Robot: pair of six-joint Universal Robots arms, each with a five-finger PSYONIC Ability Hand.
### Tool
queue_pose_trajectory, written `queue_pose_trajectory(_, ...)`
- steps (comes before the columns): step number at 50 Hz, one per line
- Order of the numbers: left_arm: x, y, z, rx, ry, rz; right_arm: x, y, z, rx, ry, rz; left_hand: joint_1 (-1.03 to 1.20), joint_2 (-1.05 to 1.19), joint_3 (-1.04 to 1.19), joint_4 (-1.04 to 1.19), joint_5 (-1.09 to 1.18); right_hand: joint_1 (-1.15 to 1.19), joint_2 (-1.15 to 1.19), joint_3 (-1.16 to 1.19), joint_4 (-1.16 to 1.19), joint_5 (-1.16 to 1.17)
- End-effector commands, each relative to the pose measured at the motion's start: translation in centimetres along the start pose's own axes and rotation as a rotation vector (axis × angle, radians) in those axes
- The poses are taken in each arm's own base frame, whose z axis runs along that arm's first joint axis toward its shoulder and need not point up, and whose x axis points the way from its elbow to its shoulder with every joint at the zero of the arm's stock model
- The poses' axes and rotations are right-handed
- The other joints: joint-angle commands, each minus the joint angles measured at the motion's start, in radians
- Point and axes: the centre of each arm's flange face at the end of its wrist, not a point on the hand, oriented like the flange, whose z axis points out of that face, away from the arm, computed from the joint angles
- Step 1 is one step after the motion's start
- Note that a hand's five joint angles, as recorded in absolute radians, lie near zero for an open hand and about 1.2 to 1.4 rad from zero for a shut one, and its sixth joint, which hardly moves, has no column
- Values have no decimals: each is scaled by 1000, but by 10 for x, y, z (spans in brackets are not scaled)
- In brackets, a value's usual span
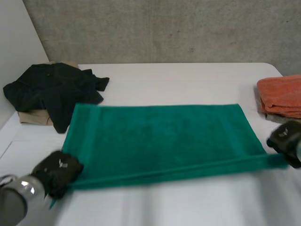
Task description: Fold the laundry.
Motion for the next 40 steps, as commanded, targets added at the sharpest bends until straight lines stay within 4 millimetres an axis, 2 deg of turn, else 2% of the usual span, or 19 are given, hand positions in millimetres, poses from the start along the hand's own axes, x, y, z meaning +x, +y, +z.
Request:
queue_pose_trajectory(1,-22,-14,3,30,-46,87,8,3,-5,13,41,11,238,198,203,195,234,272,222,211,199,209)
queue_pose_trajectory(2,-27,-17,7,46,-62,92,11,1,-2,25,53,30,238,198,203,195,234,272,222,211,199,209)
queue_pose_trajectory(3,-34,-24,17,84,-87,104,15,-1,10,42,65,72,238,198,203,195,234,272,222,211,199,209)
queue_pose_trajectory(6,-40,-41,35,166,-125,134,18,-5,33,66,74,128,238,198,203,195,234,272,222,211,199,209)
queue_pose_trajectory(7,-42,-53,46,222,-153,151,20,-10,46,86,87,157,238,198,203,195,234,272,222,211,199,209)
queue_pose_trajectory(10,-47,-65,66,281,-188,160,21,-20,61,130,113,178,238,198,203,195,234,272,222,211,199,209)
queue_pose_trajectory(11,-54,-70,79,306,-211,162,24,-29,69,166,142,183,238,198,203,195,234,272,222,211,199,209)
queue_pose_trajectory(14,-61,-78,96,337,-234,165,29,-42,89,212,205,176,238,198,203,195,234,272,222,211,199,209)
queue_pose_trajectory(20,-82,-93,145,343,-313,172,40,-62,127,251,312,169,238,198,203,195,234,272,222,211,199,209)
queue_pose_trajectory(24,-91,-99,168,338,-371,170,45,-72,149,263,354,168,238,198,203,195,234,272,222,211,199,209)
queue_pose_trajectory(30,-99,-106,185,350,-414,163,54,-85,178,284,420,175,238,198,203,195,234,272,222,211,199,209)
queue_pose_trajectory(31,-99,-109,187,360,-415,162,54,-86,180,286,426,178,209,170,174,166,205,-70,-120,-130,-143,-133)
queue_pose_trajectory(32,-98,-111,187,365,-417,159,54,-87,181,286,430,182,-102,-142,-137,-145,-106,-539,-589,-599,-612,-601)
queue_pose_trajectory(33,-96,-113,187,372,-414,152,52,-89,182,286,430,186,-660,-700,-695,-704,-665,-950,-1000,-1010,-1023,-1012)
queue_pose_trajectory(34,-92,-116,186,384,-402,142,52,-93,182,289,437,197,-930,-970,-965,-974,-935,-950,-1000,-1010,-1023,-1012)
queue_pose_trajectory(35,-89,-119,186,391,-397,136,52,-96,180,297,438,206,-770,-810,-805,-814,-775,-950,-1000,-1010,-1023,-1012)
queue_pose_trajectory(37,-85,-121,185,400,-388,117,52,-101,175,313,438,226,-984,-1023,-1019,-1027,-988,-950,-1000,-1010,-1023,-1012)
queue_pose_trajectory(40,-82,-130,176,431,-376,64,63,-101,164,337,444,324,-984,-1023,-1019,-1027,-988,-950,-1000,-1010,-1023,-1012)
